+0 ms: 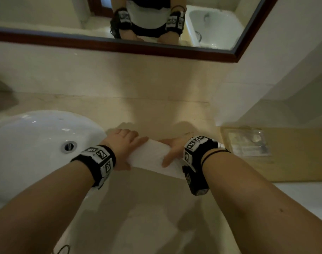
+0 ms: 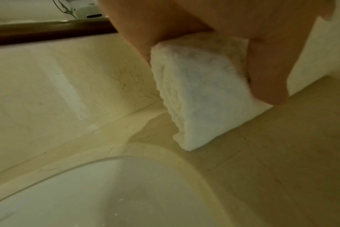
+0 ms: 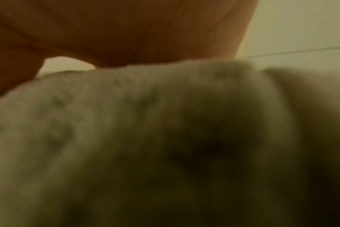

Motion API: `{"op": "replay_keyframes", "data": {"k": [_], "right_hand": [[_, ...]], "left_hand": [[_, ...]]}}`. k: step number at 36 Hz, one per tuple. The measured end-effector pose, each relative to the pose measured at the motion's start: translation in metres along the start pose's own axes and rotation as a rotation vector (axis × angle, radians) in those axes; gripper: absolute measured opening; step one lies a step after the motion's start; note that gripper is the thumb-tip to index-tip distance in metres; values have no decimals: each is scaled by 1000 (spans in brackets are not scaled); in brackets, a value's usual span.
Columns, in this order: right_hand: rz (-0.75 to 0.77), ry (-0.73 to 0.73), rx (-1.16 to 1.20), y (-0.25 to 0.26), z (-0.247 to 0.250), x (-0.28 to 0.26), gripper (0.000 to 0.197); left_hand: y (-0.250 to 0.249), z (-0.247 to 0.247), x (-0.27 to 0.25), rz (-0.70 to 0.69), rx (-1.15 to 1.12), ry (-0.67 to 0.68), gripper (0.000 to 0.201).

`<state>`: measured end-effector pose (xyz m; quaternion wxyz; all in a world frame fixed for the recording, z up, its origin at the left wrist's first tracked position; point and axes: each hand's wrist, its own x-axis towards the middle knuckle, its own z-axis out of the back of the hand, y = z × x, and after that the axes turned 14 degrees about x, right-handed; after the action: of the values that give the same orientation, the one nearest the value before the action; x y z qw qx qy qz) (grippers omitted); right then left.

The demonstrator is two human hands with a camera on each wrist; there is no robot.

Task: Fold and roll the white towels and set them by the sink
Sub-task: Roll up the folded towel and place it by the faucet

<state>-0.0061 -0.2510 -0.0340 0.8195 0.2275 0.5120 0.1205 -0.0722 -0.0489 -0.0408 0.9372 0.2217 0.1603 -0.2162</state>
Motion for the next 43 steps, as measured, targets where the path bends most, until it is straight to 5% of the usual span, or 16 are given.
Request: {"op": "replay_keyframes", "data": {"k": [4,9,12,14,17,23,34,43], "right_hand": [[30,-123,-184,-6,-4,-1,101],[97,-455,-380,-33,-17,-20,93],[57,-444,-518,-37,-24,-21,110],[49,-475,-564,-34,-28,-19,116],[29,-510,-522,-28,-32,-18,107],[-32,-573,-364,-14,-37,-17,83],[86,-678,-378,38,-56,-52,93],[193,-718,-505,83,-103,-99,79]], "left_hand": [[-1,1,13,32,-41,24,98],[17,13,36,15,-200,161,96],[21,17,37,11,-282,174,91],[20,14,31,6,-193,58,89],[16,-2,23,-51,0,-80,96],[10,-9,16,-58,114,-87,90],[42,16,-49,31,172,-131,95],[39,20,-143,163,192,-171,93]]}}
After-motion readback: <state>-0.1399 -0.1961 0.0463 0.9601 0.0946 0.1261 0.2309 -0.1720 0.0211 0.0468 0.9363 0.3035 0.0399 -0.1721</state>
